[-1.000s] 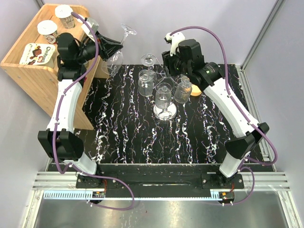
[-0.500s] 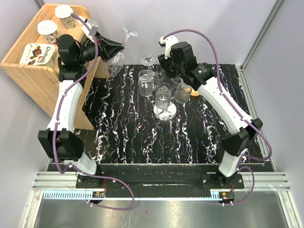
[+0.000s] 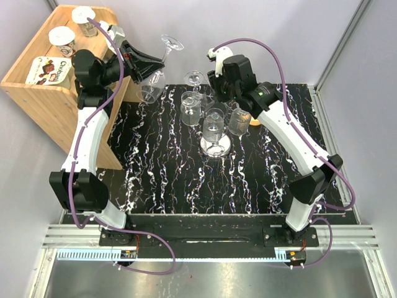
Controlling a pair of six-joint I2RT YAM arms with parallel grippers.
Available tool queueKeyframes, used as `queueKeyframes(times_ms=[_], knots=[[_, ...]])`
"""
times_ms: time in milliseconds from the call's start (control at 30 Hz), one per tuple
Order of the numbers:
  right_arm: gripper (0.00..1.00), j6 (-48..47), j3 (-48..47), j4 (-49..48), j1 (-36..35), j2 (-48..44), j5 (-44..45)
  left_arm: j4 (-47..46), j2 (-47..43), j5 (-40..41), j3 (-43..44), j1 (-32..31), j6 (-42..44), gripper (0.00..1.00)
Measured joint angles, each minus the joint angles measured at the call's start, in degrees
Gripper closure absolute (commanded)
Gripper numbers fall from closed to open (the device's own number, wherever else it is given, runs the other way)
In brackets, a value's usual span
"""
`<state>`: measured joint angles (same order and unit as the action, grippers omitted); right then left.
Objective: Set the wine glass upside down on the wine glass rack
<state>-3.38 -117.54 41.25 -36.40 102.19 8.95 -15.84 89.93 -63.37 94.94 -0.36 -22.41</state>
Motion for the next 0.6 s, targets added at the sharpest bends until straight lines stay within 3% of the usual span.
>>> queueKeyframes(times_ms=[233, 600], knots=[[0.79, -0.9, 0.0, 0.0, 0.0, 0.0, -0.1, -8.2, 0.0, -4.2, -1.2, -0.6, -7.1, 1.00], [0.88, -4.1, 1.0, 0.1, 0.0, -1.0, -1.9, -12.8, 0.4, -7.1, -1.2, -2.1, -10.1, 1.00]])
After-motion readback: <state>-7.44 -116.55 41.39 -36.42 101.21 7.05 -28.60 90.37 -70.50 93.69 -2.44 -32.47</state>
